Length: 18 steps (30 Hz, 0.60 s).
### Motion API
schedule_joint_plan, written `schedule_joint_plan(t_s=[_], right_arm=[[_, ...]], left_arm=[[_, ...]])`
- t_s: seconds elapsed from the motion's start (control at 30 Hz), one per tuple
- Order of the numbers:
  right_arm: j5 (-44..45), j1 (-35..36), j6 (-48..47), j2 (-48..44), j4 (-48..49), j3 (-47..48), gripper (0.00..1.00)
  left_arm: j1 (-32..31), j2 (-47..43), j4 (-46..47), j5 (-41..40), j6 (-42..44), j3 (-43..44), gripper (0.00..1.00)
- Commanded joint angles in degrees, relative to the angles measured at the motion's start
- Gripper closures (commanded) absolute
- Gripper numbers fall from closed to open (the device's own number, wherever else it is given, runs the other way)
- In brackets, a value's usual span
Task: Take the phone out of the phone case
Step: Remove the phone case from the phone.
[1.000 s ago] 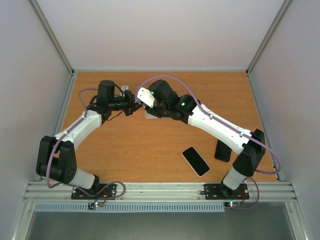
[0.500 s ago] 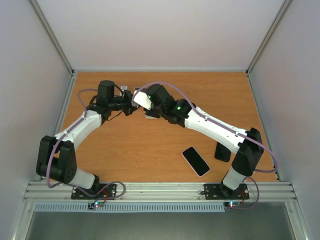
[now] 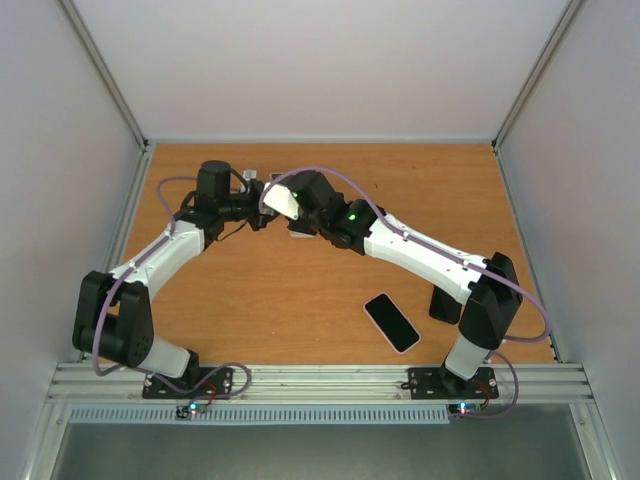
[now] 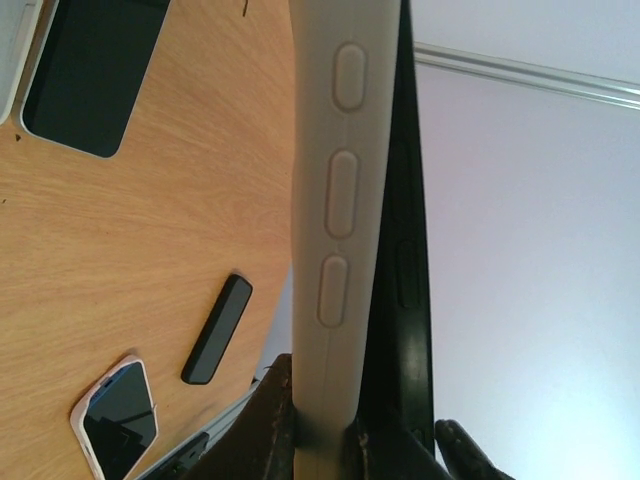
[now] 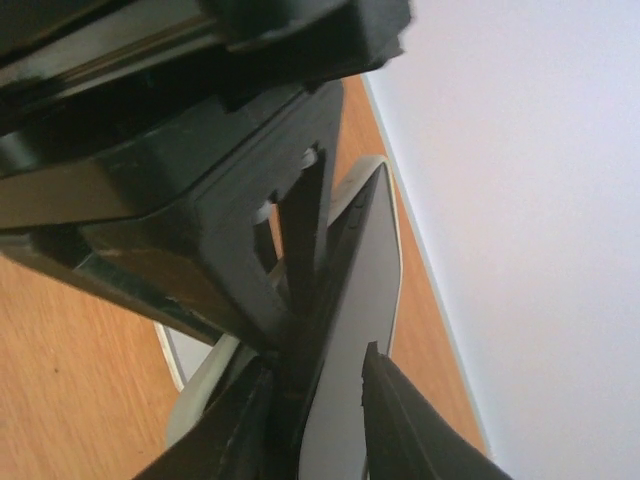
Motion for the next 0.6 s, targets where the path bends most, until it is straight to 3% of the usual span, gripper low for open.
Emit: schedule_joint_plan(t_s=[0.0,0.17,0.57], right_arm=[[1.1,-1.1,0.8,1.4,-1.7,-0.6,0.8],[1.9,-1.1,1.5,0.4,-2.7,0.6,0.98],[2.3,-1.6,2.7,0.0,-4.4,5.5,0.99]], left_arm=[[-0.9,-2.4,7.9,5.1,2.3,0.7,1.0],[-0.8,-2.3,5.7,4.0,4.4,0.4,1.0],[-0.8,-1.6,-8.2,-1.4,16.1,0.4,1.0]])
